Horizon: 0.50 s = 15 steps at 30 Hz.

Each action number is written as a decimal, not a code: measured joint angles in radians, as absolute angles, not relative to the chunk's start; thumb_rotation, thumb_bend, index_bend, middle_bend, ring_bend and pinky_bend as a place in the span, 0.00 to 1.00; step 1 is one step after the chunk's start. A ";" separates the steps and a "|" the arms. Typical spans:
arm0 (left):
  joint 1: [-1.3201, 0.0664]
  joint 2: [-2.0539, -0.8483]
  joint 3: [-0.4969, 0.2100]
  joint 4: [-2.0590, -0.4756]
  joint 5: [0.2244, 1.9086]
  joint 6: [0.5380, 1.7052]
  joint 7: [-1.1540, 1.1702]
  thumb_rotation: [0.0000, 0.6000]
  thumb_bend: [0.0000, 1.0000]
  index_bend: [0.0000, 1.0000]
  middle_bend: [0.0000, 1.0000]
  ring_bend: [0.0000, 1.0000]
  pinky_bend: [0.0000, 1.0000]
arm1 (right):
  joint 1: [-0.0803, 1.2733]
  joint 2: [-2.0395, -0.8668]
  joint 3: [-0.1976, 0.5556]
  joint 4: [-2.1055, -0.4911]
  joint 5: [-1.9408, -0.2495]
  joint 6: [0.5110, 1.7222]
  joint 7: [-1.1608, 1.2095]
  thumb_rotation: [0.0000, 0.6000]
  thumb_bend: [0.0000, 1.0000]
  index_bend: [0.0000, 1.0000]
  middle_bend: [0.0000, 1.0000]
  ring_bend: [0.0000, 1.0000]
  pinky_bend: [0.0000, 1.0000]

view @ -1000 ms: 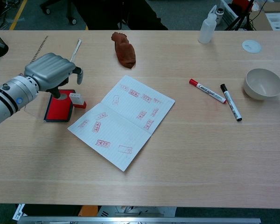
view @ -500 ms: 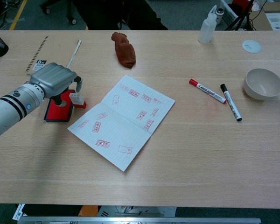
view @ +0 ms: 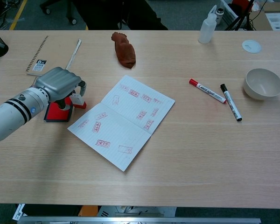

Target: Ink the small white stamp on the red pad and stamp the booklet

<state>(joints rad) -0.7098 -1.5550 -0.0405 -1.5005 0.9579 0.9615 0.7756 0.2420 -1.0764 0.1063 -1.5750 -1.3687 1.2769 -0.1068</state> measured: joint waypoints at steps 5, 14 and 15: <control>-0.710 -1.549 -0.027 -1.511 0.944 0.967 0.783 1.00 0.18 0.43 1.00 1.00 1.00 | 0.238 -1.077 0.105 -1.572 -1.368 1.280 -0.101 1.00 0.20 0.20 0.31 0.25 0.37; -0.718 -1.547 -0.021 -1.522 0.941 0.984 0.796 1.00 0.18 0.45 1.00 1.00 1.00 | 0.233 -1.074 0.104 -1.576 -1.370 1.290 -0.101 1.00 0.20 0.20 0.31 0.25 0.37; -0.720 -1.550 -0.021 -1.519 0.940 0.984 0.797 1.00 0.19 0.46 1.00 1.00 1.00 | 0.232 -1.074 0.104 -1.576 -1.368 1.290 -0.101 1.00 0.20 0.20 0.31 0.25 0.37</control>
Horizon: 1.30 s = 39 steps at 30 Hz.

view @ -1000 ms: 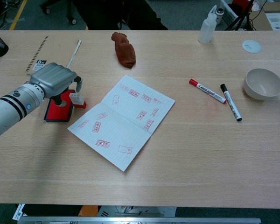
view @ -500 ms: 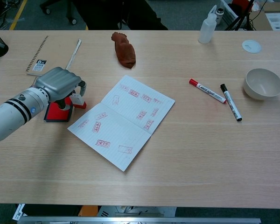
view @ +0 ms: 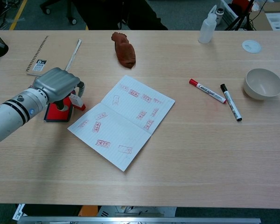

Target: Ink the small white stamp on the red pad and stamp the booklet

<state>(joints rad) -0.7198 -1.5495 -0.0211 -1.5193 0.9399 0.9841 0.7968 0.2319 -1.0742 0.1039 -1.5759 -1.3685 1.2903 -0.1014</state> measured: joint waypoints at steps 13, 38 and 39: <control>-0.738 -1.592 -0.025 -1.465 0.908 0.978 0.803 1.00 0.22 0.49 1.00 1.00 1.00 | 0.223 -1.069 0.103 -1.578 -1.359 1.294 -0.107 1.00 0.20 0.20 0.31 0.25 0.37; -0.733 -1.637 -0.026 -1.441 0.905 1.023 0.812 1.00 0.28 0.55 1.00 1.00 1.00 | 0.225 -1.075 0.103 -1.557 -1.350 1.279 -0.096 1.00 0.20 0.20 0.32 0.25 0.37; -0.732 -1.638 -0.027 -1.440 0.904 1.024 0.812 1.00 0.28 0.55 1.00 1.00 1.00 | 0.225 -1.075 0.103 -1.557 -1.350 1.278 -0.096 1.00 0.20 0.20 0.32 0.25 0.37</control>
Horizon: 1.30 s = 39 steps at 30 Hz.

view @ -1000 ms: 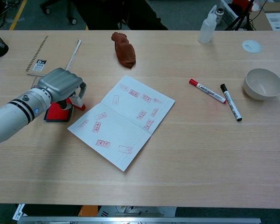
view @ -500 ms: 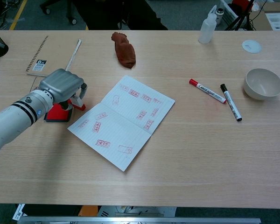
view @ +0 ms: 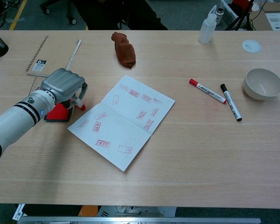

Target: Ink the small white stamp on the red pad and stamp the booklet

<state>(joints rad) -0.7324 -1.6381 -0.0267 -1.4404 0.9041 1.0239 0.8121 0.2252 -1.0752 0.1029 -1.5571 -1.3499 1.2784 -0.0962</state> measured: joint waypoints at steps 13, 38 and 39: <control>-0.731 -1.643 -0.028 -1.438 0.905 1.026 0.811 1.00 0.28 0.56 1.00 1.00 1.00 | 0.222 -1.072 0.102 -1.560 -1.350 1.281 -0.096 1.00 0.20 0.20 0.32 0.25 0.37; -0.740 -1.657 -0.028 -1.430 0.906 1.023 0.836 1.00 0.28 0.60 1.00 1.00 1.00 | 0.213 -1.073 0.102 -1.547 -1.347 1.286 -0.083 1.00 0.20 0.20 0.32 0.25 0.37; -0.740 -1.655 -0.028 -1.432 0.906 1.024 0.837 1.00 0.28 0.60 1.00 1.00 1.00 | 0.213 -1.073 0.102 -1.547 -1.347 1.286 -0.083 1.00 0.20 0.20 0.32 0.25 0.37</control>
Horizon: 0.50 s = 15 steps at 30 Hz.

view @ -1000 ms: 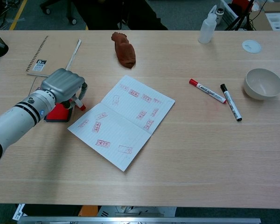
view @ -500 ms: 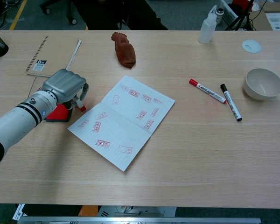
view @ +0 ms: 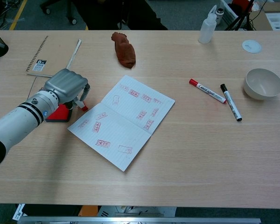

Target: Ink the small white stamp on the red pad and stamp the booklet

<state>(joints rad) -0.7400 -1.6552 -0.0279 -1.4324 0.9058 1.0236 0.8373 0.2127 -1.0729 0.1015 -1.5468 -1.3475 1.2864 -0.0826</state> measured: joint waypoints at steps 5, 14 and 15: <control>-0.741 -1.645 -0.026 -1.446 0.905 1.027 0.849 1.00 0.28 0.61 1.00 1.00 1.00 | 0.211 -1.073 0.102 -1.546 -1.349 1.290 -0.081 1.00 0.20 0.20 0.32 0.25 0.37; -0.746 -1.591 -0.023 -1.487 0.919 1.049 0.878 1.00 0.28 0.61 1.00 1.00 1.00 | 0.210 -1.073 0.104 -1.548 -1.354 1.295 -0.081 1.00 0.20 0.20 0.32 0.25 0.37; -0.746 -1.581 -0.021 -1.491 0.924 1.052 0.882 1.00 0.28 0.61 1.00 1.00 1.00 | 0.210 -1.073 0.104 -1.548 -1.355 1.296 -0.081 1.00 0.20 0.20 0.32 0.25 0.37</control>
<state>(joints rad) -0.7465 -1.5808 -0.0213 -1.4906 0.9237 1.0525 0.8820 0.2103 -1.0735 0.1037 -1.5480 -1.3546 1.2955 -0.0808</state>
